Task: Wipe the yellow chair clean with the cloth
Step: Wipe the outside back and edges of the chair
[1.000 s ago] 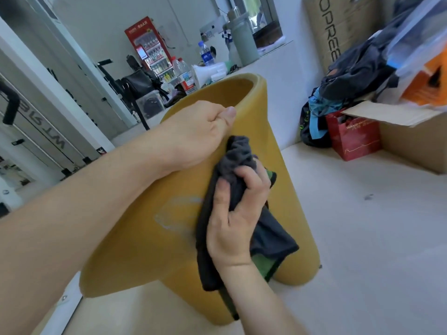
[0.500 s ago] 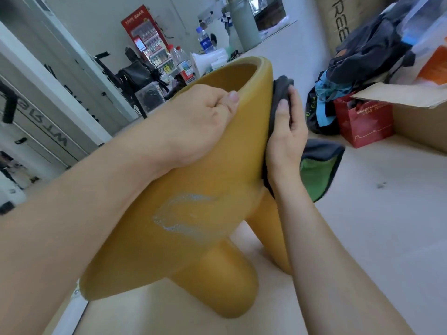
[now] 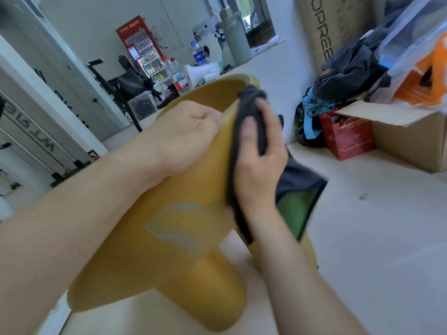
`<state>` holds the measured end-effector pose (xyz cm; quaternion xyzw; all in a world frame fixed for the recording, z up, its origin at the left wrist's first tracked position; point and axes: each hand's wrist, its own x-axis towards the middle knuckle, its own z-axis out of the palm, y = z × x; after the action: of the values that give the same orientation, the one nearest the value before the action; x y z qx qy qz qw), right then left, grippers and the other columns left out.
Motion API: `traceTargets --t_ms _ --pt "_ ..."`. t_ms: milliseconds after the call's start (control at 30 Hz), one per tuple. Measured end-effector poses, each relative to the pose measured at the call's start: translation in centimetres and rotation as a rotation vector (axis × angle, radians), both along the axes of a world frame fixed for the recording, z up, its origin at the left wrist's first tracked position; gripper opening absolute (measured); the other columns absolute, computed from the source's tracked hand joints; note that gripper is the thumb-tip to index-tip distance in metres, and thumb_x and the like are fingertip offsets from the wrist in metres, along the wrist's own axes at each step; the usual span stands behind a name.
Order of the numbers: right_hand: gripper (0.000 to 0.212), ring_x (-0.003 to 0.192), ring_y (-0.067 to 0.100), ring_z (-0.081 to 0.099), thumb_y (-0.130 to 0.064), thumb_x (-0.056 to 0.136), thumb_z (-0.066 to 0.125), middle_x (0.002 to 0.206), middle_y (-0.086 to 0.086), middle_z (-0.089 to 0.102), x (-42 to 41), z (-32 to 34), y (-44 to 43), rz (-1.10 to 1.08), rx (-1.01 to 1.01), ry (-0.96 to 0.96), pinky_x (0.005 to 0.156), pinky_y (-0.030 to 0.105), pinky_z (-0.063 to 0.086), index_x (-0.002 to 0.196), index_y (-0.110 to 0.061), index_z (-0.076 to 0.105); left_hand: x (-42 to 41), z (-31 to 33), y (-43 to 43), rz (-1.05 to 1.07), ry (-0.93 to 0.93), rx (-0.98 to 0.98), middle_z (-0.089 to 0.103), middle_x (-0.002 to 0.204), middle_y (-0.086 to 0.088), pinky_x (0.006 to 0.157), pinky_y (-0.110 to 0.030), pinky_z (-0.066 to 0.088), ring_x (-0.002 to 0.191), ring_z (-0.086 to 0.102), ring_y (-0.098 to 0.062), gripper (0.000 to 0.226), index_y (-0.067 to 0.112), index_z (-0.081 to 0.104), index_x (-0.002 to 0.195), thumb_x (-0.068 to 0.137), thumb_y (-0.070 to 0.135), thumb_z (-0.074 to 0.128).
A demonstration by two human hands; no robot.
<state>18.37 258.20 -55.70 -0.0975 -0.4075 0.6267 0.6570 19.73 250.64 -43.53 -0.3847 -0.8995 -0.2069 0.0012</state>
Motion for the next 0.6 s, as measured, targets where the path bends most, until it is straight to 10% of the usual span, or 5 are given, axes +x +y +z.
traceTargets --t_ms 167,333,467,600 --pt "0.034 0.12 -0.006 0.045 -0.022 0.1 0.048 0.137 -0.01 0.053 -1.2 -1.4 3.3 0.318 -0.335 -0.043 0.111 0.022 0.034 0.134 -0.022 0.056 0.5 0.5 0.6 0.009 -0.032 0.012 0.06 0.101 -0.033 0.083 -0.061 0.048 0.087 0.06 -0.05 0.029 0.018 0.062 0.094 0.1 0.023 0.034" --pt "0.025 0.123 0.013 0.052 -0.017 0.09 0.062 0.124 -0.005 0.061 2.8 0.5 -5.2 -0.048 0.099 0.089 0.107 0.036 0.039 0.113 -0.024 0.065 -0.2 1.1 0.0 0.014 -0.03 0.102 0.063 0.095 -0.028 0.09 -0.058 0.048 0.085 0.061 -0.039 0.039 -0.009 0.061 0.093 0.087 0.026 0.045" --pt "0.031 0.115 0.003 0.053 -0.024 0.094 0.056 0.119 -0.01 0.058 0.5 1.1 0.2 -0.09 0.151 -0.031 0.105 0.03 0.04 0.123 -0.015 0.06 -0.2 1.4 -4.6 -0.053 -0.041 -0.009 0.073 0.09 0.002 0.072 -0.029 0.056 0.077 0.069 -0.013 0.04 0.018 0.071 0.097 0.099 0.041 0.039" --pt "0.038 0.12 -0.013 0.041 -0.026 0.101 0.044 0.129 -0.021 0.047 0.0 -1.9 -1.4 0.08 -0.184 -0.111 0.111 0.02 0.032 0.139 -0.022 0.047 0.3 -0.9 -8.4 -0.051 -0.129 -0.004 0.058 0.089 -0.037 0.066 -0.062 0.05 0.078 0.059 -0.051 0.086 -0.012 0.055 0.1 0.085 0.07 0.035"
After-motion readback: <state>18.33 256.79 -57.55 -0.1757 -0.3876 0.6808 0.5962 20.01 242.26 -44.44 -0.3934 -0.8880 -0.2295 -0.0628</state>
